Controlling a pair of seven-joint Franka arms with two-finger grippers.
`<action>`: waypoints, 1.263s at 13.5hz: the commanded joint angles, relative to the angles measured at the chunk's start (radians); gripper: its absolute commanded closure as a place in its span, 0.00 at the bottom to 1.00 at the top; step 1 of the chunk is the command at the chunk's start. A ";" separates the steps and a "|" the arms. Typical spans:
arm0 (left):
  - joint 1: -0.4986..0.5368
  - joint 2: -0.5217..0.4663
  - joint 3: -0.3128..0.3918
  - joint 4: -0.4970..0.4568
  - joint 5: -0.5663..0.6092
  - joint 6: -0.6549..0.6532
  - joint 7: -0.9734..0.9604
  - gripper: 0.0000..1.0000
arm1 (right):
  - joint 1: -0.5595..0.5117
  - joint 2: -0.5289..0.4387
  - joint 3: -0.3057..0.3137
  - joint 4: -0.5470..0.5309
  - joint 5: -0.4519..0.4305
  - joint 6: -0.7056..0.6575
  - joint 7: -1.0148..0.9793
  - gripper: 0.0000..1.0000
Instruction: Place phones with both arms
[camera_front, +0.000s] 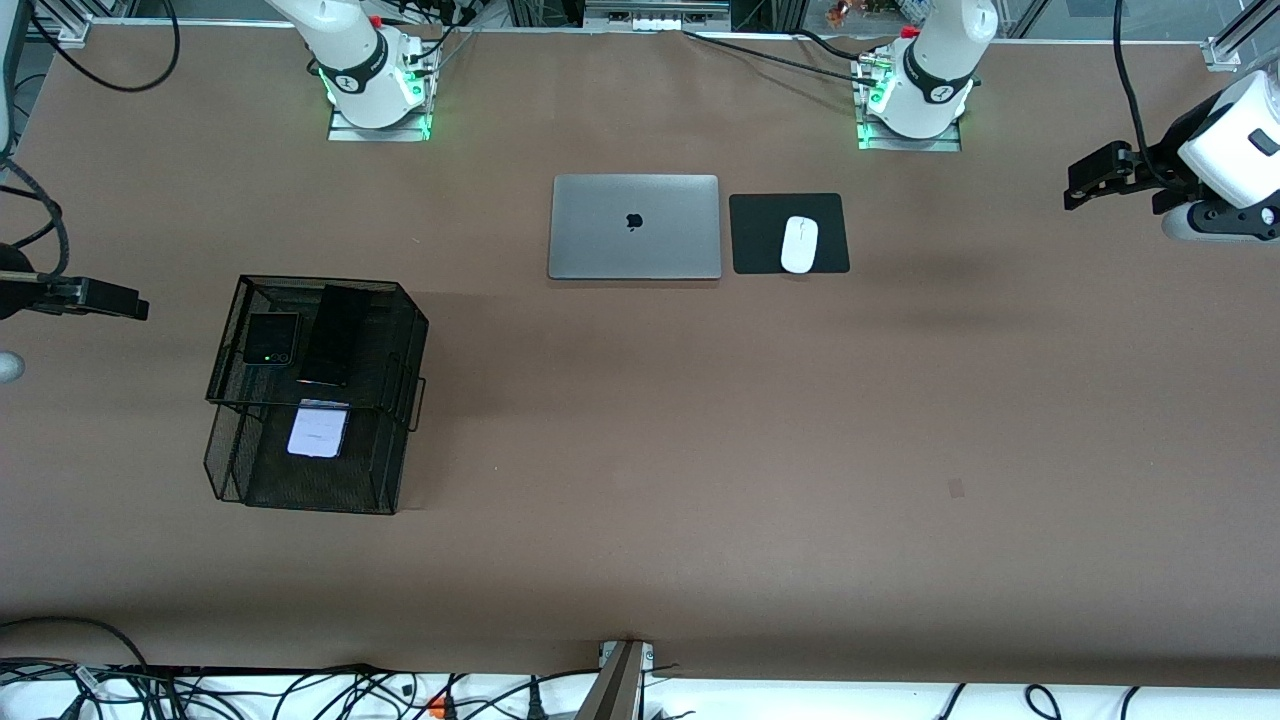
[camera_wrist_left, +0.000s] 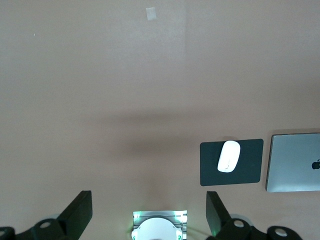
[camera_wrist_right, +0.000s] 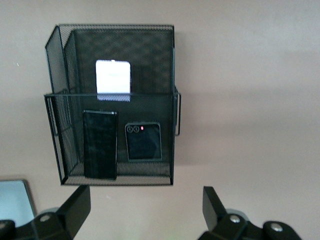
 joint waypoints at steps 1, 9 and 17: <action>0.007 -0.011 0.001 0.007 -0.009 -0.014 0.009 0.00 | -0.031 -0.210 0.044 -0.334 -0.024 0.221 0.015 0.01; 0.007 -0.009 0.000 0.007 -0.009 -0.009 0.006 0.00 | -0.074 -0.234 0.188 -0.364 -0.038 0.226 0.078 0.00; 0.007 -0.009 -0.003 0.008 -0.010 -0.001 0.006 0.00 | -0.076 -0.224 0.184 -0.357 -0.015 0.227 0.057 0.00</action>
